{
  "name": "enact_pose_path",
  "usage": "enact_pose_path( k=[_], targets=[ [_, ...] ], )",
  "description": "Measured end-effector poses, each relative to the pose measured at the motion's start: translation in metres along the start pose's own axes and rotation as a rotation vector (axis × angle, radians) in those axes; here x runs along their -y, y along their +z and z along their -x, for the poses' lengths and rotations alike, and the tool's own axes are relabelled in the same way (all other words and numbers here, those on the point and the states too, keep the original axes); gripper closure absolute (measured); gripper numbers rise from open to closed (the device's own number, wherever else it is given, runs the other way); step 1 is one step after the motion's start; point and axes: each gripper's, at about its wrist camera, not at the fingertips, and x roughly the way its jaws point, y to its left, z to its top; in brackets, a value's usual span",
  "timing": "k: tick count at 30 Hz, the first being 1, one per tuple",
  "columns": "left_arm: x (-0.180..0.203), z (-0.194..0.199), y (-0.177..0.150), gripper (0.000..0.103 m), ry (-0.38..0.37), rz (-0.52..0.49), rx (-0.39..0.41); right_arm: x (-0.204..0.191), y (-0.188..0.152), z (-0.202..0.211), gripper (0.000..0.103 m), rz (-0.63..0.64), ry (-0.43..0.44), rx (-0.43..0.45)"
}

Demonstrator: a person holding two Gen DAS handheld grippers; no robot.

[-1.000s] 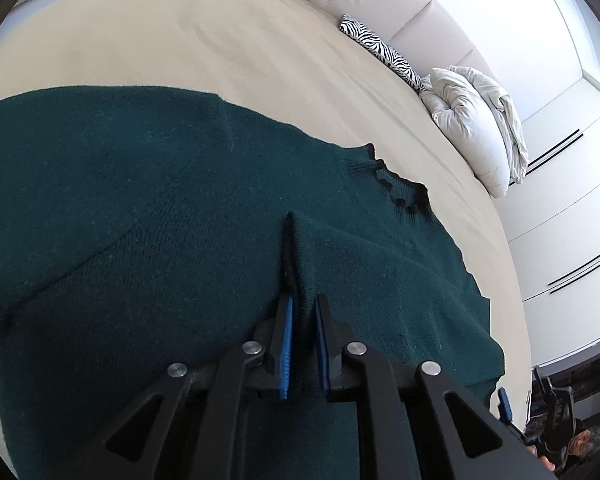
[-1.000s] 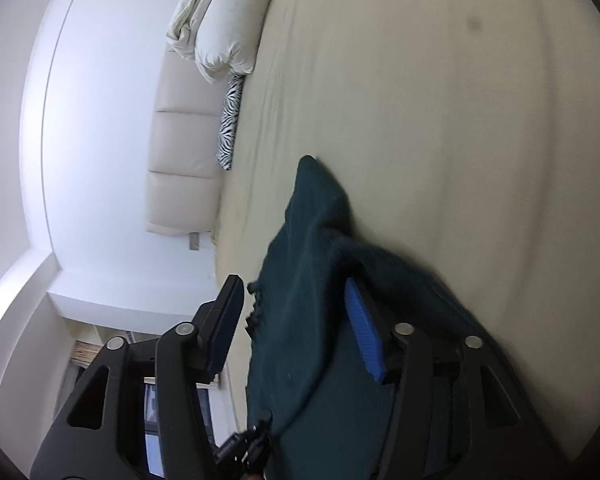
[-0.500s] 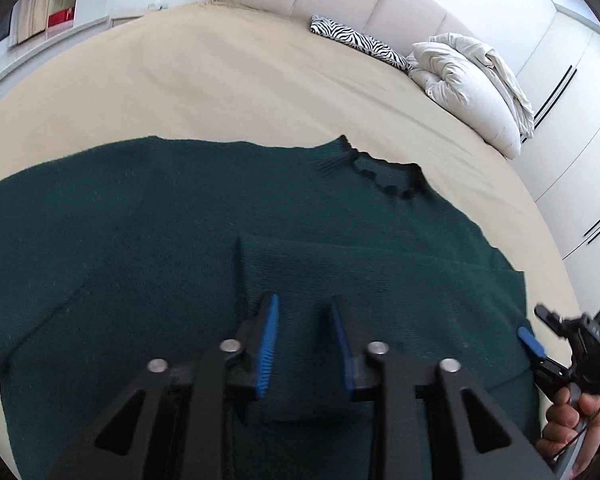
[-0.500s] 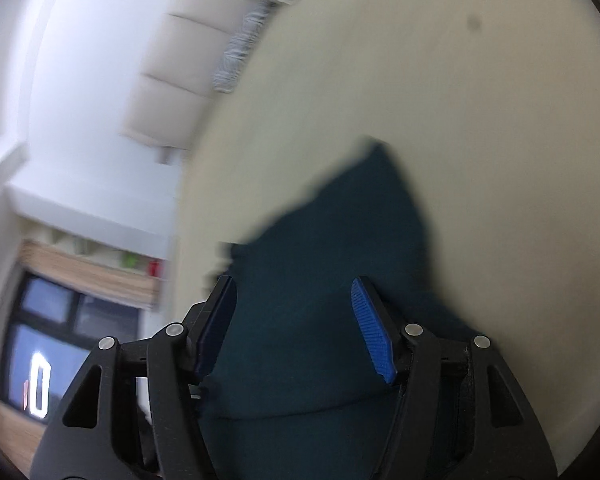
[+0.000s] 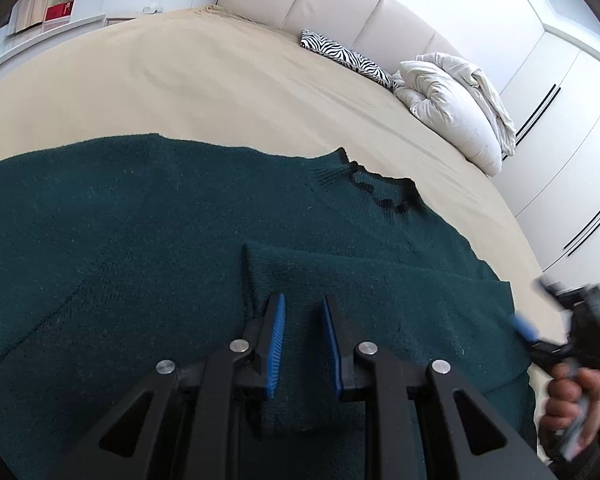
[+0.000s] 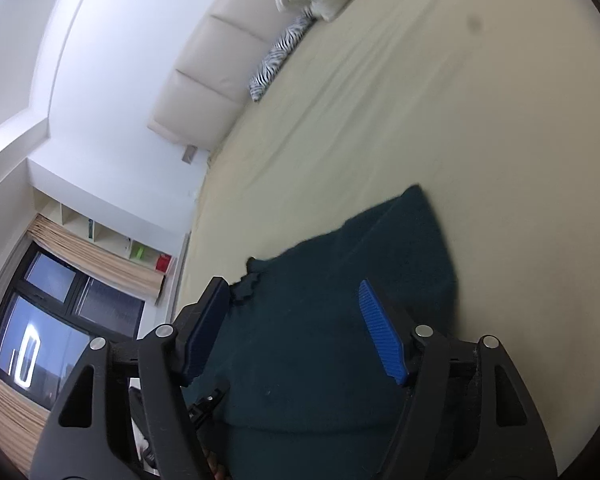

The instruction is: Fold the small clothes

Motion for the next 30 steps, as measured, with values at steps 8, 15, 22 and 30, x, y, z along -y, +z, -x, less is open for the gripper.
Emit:
enact_pose_path(
  k=[8, 15, 22, 30],
  targets=[
    [-0.029, 0.074, 0.006, 0.042, -0.048, 0.15, 0.066, 0.0, -0.024, 0.053, 0.054, 0.035, -0.079, 0.125],
    [-0.158, 0.211, -0.036, 0.03, -0.038, 0.541, 0.302, -0.095, -0.081, 0.133, 0.031, 0.37, -0.15, 0.347],
    [-0.289, 0.293, -0.119, 0.031, 0.003, 1.001, 0.491, -0.183, -0.134, 0.132, 0.01, 0.539, -0.062, 0.393],
    [-0.34, 0.291, -0.12, 0.035, -0.047, 1.204, 0.567, -0.227, -0.174, 0.109, 0.009, 0.527, 0.01, 0.301]
  ],
)
